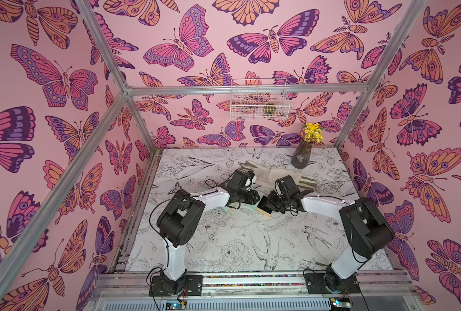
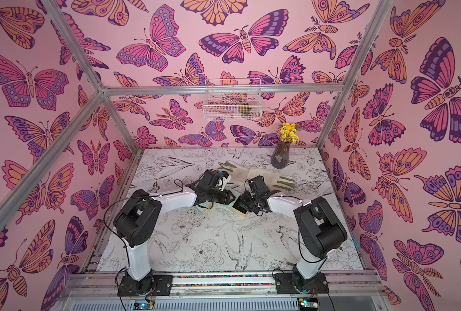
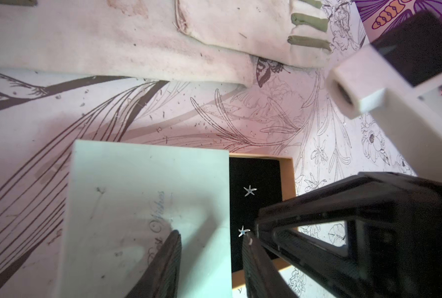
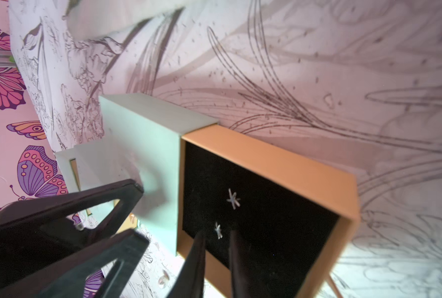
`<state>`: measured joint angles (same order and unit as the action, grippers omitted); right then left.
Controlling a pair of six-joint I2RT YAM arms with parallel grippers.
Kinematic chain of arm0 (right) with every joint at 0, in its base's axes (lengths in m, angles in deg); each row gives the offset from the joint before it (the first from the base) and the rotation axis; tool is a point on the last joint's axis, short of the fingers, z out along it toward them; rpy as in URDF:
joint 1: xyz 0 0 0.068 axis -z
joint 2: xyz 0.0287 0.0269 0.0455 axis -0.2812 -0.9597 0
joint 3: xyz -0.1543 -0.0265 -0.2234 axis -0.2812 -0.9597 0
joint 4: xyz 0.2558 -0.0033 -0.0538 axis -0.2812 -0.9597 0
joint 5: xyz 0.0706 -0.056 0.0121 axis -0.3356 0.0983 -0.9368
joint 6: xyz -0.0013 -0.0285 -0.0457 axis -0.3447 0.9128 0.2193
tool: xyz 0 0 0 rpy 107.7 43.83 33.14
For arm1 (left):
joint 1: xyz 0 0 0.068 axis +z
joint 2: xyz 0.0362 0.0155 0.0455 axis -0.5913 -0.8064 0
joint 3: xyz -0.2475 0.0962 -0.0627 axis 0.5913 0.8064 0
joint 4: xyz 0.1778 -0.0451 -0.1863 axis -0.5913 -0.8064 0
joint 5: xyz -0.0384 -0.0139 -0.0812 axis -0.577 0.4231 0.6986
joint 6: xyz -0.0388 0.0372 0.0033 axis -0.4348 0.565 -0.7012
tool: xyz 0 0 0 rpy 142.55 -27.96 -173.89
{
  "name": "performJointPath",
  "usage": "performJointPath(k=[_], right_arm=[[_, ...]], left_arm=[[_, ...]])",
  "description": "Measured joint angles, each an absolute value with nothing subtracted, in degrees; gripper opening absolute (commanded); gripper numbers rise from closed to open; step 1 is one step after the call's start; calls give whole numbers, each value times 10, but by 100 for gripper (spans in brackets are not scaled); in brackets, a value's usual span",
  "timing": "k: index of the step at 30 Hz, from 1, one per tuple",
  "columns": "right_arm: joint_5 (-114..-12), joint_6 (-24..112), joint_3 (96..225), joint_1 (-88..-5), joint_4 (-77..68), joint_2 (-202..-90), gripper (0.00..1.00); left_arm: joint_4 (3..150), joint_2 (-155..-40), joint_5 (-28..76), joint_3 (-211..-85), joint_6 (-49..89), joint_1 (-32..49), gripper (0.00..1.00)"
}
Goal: Place the earrings into the drawer-style jewelry box
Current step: Insert the earring into the inner lining.
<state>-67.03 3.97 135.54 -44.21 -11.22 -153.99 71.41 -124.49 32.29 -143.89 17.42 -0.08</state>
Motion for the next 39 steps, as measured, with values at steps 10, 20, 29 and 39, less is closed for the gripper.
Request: performJointPath(k=[10, 20, 29, 39], right_arm=[[-686, 56, 1358, -442, -113, -1538, 3], [-705, 56, 1368, -442, -112, -1570, 2], [-685, 58, 1374, -442, -140, -1571, 1], [-655, 79, 1374, -442, -145, -1529, 9]], left_arm=[[714, -1246, 325, -1440, 174, -1, 43], [714, -1249, 325, -1443, 174, -1, 42], [714, -1249, 325, -1443, 174, -1, 42], [711, -1249, 329, -1446, 174, -1, 43]])
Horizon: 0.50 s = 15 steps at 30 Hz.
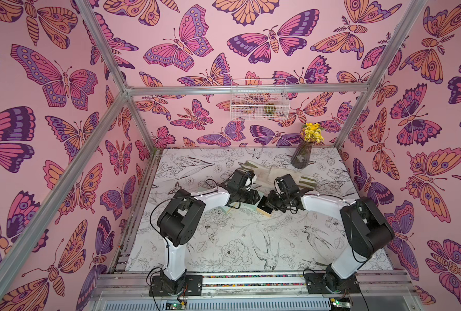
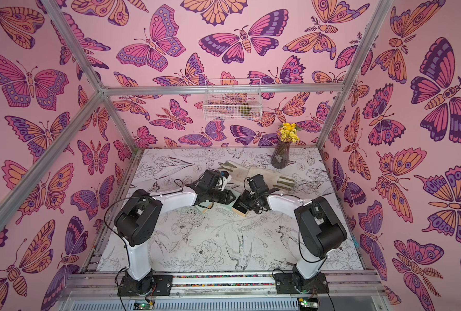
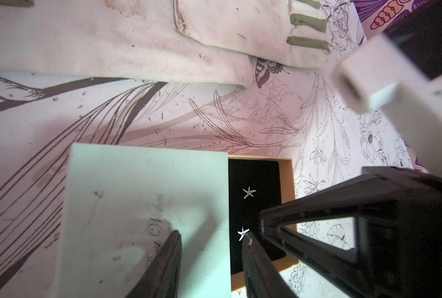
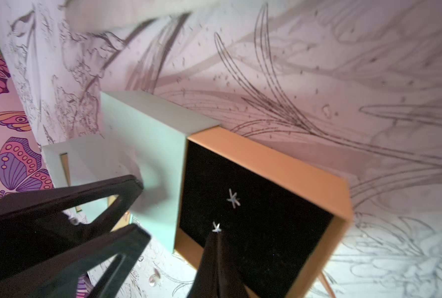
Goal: Place the earrings into the drawer-style jewelry box
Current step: Insert the earring into the inner lining.
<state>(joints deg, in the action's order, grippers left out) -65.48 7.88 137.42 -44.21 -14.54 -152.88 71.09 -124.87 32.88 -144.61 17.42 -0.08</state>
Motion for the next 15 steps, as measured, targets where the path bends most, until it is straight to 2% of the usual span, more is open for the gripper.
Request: performJointPath(k=[4, 9, 13, 15], right_arm=[[-606, 102, 1374, -442, -171, -1475, 10], [-533, 122, 1374, -442, -232, -1454, 12], [-498, 133, 1370, -442, -272, -1454, 12], [-489, 136, 1370, -442, -284, -1457, 13]], left_arm=[[700, -1247, 331, -1459, 175, -1, 45], [679, -1215, 310, -1472, 188, 0, 54], [668, -1199, 281, -1486, 202, 9, 75], [661, -1200, 270, -1488, 208, 18, 78]])
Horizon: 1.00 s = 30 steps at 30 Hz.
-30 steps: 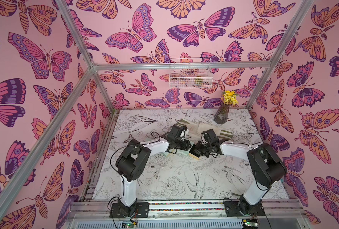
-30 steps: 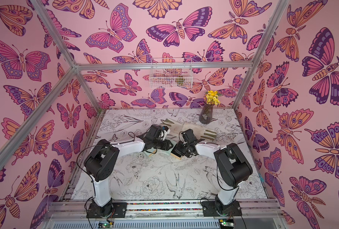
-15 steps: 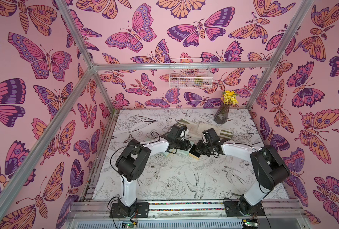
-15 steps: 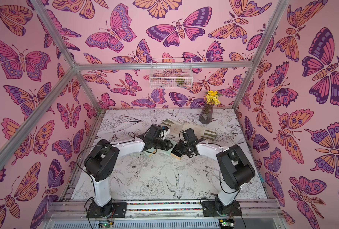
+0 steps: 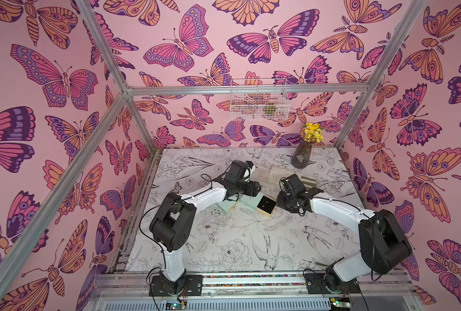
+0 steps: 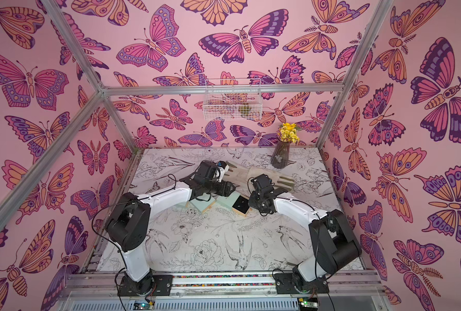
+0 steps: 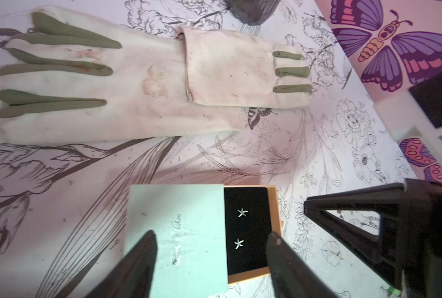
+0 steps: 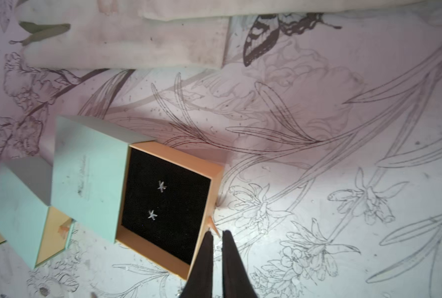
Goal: Place the earrings into the drawer-style jewelry box
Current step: Insert the earring into the inner lining, then close the drawer of the jewelry box.
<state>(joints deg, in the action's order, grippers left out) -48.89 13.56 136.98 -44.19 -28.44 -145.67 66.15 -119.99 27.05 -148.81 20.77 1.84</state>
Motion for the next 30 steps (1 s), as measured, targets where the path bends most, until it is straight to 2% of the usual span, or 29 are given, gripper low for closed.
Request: performJointPath(k=[17, 30], right_arm=[[-523, 148, 1401, -442, -298, -1541, 15], [-581, 148, 1437, -439, -261, -1598, 15]], left_arm=[[580, -1298, 262, -1551, 220, 36, 74], [563, -1306, 280, -1552, 220, 32, 70]])
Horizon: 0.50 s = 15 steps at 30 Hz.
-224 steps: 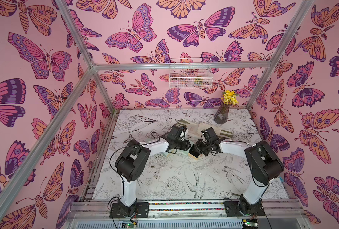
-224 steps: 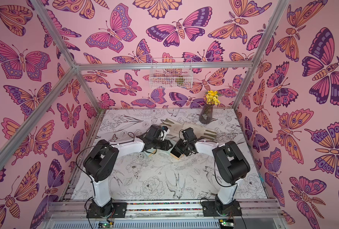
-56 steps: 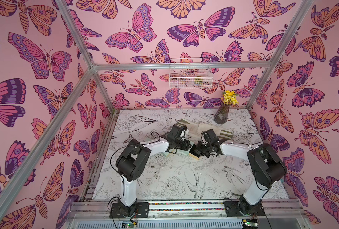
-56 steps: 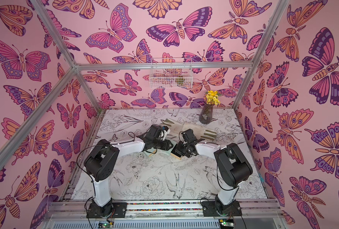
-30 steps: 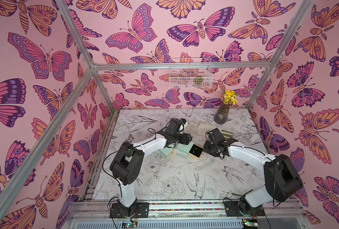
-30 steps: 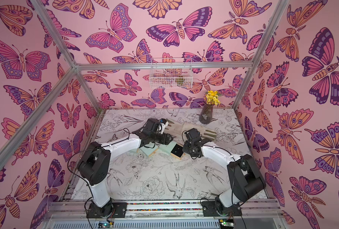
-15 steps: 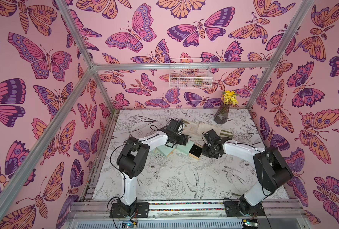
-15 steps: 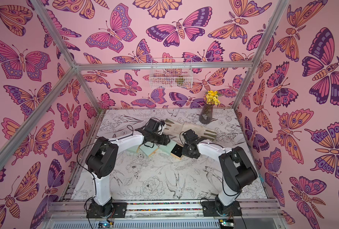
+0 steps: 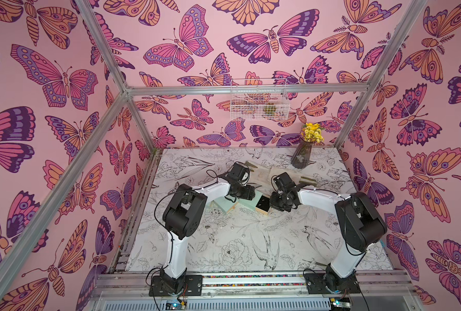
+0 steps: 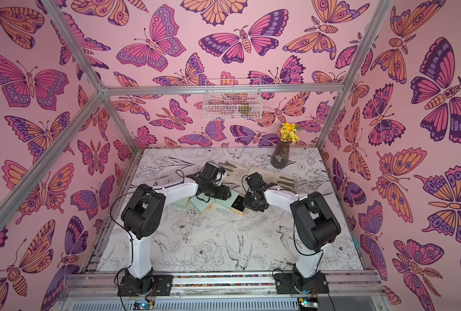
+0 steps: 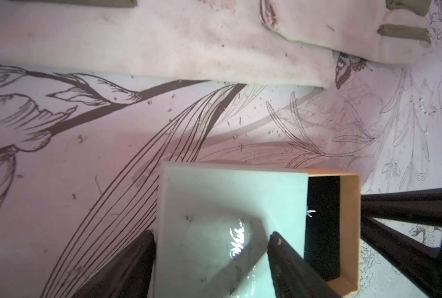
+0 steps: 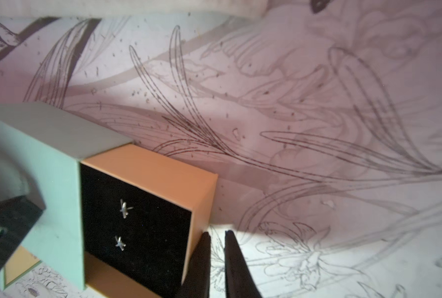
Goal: Place the earrings into the drawer-style jewelry box
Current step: Close the drawer of the jewelry box.
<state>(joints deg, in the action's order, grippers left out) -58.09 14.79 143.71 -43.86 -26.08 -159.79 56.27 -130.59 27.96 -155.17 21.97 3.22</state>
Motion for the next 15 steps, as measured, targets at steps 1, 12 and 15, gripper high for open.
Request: performJointPath(k=[1, 12, 15], right_arm=[[-589, 148, 1441, -439, -256, -1602, 15], [-664, 144, 1461, -439, -187, -1633, 15], [-672, 143, 1469, -438, -182, -1649, 15]], left_arm=[[562, -1306, 283, -1552, 219, 31, 70], [562, -1306, 299, -1552, 218, 26, 69], [560, -1306, 296, -1556, 217, 28, 69]])
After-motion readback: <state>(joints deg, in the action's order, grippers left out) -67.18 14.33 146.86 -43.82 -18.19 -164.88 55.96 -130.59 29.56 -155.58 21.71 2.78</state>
